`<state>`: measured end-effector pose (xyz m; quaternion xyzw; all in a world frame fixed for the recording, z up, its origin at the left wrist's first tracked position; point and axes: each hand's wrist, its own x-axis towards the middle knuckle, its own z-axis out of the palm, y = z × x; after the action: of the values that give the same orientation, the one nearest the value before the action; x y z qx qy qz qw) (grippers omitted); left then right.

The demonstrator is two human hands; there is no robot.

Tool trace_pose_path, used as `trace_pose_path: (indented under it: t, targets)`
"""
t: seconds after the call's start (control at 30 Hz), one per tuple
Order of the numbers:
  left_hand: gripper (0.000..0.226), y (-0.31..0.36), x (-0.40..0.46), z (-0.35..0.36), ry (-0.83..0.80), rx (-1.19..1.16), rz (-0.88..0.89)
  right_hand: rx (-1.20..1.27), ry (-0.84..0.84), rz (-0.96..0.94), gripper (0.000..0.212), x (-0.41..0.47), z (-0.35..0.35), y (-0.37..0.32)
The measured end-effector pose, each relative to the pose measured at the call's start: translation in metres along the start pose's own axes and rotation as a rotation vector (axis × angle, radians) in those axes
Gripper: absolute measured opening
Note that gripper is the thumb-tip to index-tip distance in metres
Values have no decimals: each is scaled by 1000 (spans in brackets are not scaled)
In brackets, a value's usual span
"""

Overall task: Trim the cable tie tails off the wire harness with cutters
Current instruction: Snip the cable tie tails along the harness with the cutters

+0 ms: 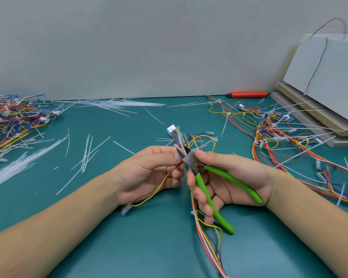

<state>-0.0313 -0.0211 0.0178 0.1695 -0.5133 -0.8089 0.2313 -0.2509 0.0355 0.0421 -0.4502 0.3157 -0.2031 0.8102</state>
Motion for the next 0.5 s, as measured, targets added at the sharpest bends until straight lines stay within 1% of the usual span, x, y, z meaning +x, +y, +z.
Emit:
trace_pose_path:
  t: [0.3,0.4,0.5]
  targets:
    - [15,1,-1,0,-28,40,-5,-17,8,-12,50,0,0,0]
    - [17,0,-1,1,0,20,17,-10,7,-3,49,0,1,0]
    - [14,0,0,1,13,18,20,-10,4,1,49,0,1,-1]
